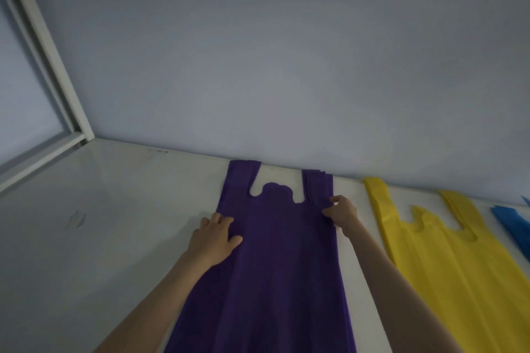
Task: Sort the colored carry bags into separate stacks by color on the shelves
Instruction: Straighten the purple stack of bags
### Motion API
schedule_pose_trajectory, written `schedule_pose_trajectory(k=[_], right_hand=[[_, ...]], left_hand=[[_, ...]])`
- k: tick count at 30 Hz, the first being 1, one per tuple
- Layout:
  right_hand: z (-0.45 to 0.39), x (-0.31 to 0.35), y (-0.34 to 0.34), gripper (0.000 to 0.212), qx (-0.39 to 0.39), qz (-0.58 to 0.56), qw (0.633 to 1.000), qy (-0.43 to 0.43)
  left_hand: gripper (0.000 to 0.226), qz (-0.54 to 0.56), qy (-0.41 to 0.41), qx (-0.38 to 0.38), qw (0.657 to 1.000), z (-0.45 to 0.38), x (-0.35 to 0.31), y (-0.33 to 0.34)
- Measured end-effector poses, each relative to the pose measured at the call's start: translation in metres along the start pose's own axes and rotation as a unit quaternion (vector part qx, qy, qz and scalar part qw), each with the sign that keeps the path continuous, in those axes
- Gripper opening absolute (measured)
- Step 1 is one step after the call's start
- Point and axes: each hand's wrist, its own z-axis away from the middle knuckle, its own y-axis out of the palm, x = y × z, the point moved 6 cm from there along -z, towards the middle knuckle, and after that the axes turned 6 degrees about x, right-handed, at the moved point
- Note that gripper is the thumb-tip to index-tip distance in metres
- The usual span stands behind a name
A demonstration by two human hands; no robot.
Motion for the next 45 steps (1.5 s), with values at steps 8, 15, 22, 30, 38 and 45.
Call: schedule_pose_trajectory(k=[8, 15, 22, 30, 38, 45], right_hand=[[0.029, -0.032, 0.013, 0.057, 0.014, 0.073, 0.996, 0.053], [0.063, -0.054, 0.020, 0.063, 0.005, 0.063, 0.994, 0.084], [0.075, -0.053, 0.021, 0.037, 0.009, 0.068, 0.995, 0.065], [0.095, -0.051, 0.022, 0.046, 0.010, 0.085, 0.995, 0.052], [0.101, -0.048, 0.023, 0.044, 0.006, 0.084, 0.995, 0.046], [0.104, -0.045, 0.024, 0.050, -0.002, 0.100, 0.995, 0.025]], left_hand=[[0.050, 0.087, -0.092, -0.048, 0.991, -0.053, 0.007, -0.030], [0.074, 0.194, -0.162, -0.033, 0.967, -0.092, 0.011, -0.029], [0.049, 0.258, -0.173, -0.047, 0.949, -0.105, 0.003, -0.027], [0.055, 0.334, -0.130, -0.037, 0.933, -0.122, 0.005, -0.024], [0.049, 0.270, -0.115, -0.084, 0.952, -0.109, -0.004, -0.031], [0.078, 0.118, -0.135, -0.105, 0.978, -0.113, -0.018, -0.032]])
